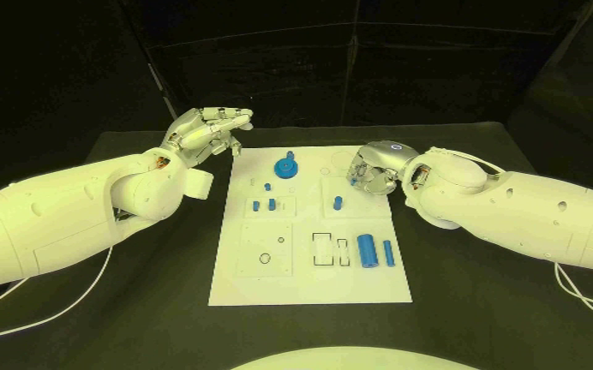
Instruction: Assemble the parts on the task board
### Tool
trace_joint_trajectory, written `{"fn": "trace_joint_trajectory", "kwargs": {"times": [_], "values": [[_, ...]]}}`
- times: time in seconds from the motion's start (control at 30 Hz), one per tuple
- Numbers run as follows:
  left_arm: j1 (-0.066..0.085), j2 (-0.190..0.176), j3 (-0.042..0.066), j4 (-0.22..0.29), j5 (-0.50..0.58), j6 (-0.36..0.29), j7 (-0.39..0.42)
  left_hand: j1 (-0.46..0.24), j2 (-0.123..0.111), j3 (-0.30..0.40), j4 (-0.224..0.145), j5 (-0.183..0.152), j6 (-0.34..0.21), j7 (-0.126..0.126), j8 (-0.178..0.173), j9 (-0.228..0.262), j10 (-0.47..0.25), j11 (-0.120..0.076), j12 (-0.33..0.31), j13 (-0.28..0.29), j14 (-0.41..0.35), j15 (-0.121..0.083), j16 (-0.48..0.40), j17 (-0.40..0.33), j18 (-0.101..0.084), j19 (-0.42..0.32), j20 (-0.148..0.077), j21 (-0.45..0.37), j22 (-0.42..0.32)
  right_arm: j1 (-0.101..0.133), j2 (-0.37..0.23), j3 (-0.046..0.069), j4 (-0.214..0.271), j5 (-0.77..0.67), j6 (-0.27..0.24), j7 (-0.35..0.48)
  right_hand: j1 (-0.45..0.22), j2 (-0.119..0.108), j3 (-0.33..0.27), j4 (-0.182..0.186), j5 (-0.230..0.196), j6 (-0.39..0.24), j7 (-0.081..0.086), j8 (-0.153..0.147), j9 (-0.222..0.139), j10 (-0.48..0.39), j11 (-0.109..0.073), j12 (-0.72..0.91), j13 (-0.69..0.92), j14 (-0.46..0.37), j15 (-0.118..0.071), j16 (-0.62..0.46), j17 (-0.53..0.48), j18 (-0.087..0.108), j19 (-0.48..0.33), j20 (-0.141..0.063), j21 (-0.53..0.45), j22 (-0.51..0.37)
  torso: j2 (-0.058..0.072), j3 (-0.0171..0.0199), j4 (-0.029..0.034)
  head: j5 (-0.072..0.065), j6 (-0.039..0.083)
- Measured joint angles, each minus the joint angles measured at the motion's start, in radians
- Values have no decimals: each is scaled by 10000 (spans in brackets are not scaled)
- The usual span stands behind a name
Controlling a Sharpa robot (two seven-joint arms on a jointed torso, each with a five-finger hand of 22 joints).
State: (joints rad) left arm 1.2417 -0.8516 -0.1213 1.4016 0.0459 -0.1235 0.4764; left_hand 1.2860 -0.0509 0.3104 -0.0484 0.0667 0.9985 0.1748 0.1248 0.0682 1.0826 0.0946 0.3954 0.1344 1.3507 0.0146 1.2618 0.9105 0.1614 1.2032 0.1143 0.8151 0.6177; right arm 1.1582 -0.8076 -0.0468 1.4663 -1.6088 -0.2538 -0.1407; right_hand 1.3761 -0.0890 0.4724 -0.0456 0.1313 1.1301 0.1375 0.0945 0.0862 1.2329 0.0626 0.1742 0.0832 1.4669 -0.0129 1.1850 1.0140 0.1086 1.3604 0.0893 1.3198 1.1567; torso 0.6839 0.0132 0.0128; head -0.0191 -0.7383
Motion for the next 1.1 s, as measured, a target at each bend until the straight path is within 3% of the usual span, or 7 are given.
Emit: {"fn": "trace_joint_trajectory", "kwargs": {"times": [0.37, 0.5, 0.67, 0.87, 1.1], "values": [[0, -12, 0, -59, 0, -2, -26, 0, 0, -28, -28, 0, 0, 0, 0, 0, -37, 37, 0, -1, 0, 0, 0, 1, 0, 0, 0, 0, -15, 9, -389, 8, 518, 132, -411, 173, 1, -1, 0, 0, 0, 0, 0, 0, -4, 0, 0, 0, 1, 0, 0, 0, 1, 0, 0, 0, 39, 25, -5, -4, 0, -1, 19], [0, -12, 0, -73, 0, -2, -32, 0, 0, -28, -28, 0, 0, 0, 0, 0, -37, 37, 0, -1, 0, 0, 0, 1, -1, 0, 0, 0, -14, 22, -595, 22, 946, 183, -600, 243, 1, -1, 0, 0, 0, 0, 0, -1, -6, 0, 0, 0, 1, 0, 0, 0, 1, 0, 0, 0, 39, 24, -5, -4, 6, 3, 29], [0, -11, 0, -97, 0, -2, -36, 0, 0, -28, -28, 0, 0, 0, 0, 0, -37, 37, 0, -2, 0, 0, 0, 1, 0, 0, 0, 0, -14, 33, -674, 38, 1629, 256, -827, 332, 1, -1, 0, 0, 0, 0, -1, -19, -8, -1, 0, 0, 0, 0, 0, 0, 1, -1, -1, 0, 40, 24, -4, -2, 1, 108, 11], [0, 44, 0, -114, 0, -1, -43, 0, 0, -28, -28, 0, 0, 0, 0, 0, -36, 37, 0, -2, 0, 0, 0, 1, -1, 0, 0, 0, -13, 42, -473, 49, 2221, 325, -1039, 458, 1, -1, 0, 0, 0, -1, 0, -20, -8, -1, 1, 0, -1, 0, 1, 0, 1, 0, 0, 0, 39, 25, -1, -2, 0, 184, 25], [0, 112, -1, -115, 0, 3, -55, 0, 0, -28, -28, 0, 0, 0, 0, 1, -73, 1, -1, -3, 0, 0, 0, 1, 0, 0, 0, 0, -12, 46, 208, 50, 2212, 423, -1101, 564, 1, -1, 0, 0, 0, -1, -1, -25, 0, -1, 1, 0, -1, 0, 1, 0, 1, 0, -1, 0, 39, 35, 5, -15, 14, 378, 35]]}}
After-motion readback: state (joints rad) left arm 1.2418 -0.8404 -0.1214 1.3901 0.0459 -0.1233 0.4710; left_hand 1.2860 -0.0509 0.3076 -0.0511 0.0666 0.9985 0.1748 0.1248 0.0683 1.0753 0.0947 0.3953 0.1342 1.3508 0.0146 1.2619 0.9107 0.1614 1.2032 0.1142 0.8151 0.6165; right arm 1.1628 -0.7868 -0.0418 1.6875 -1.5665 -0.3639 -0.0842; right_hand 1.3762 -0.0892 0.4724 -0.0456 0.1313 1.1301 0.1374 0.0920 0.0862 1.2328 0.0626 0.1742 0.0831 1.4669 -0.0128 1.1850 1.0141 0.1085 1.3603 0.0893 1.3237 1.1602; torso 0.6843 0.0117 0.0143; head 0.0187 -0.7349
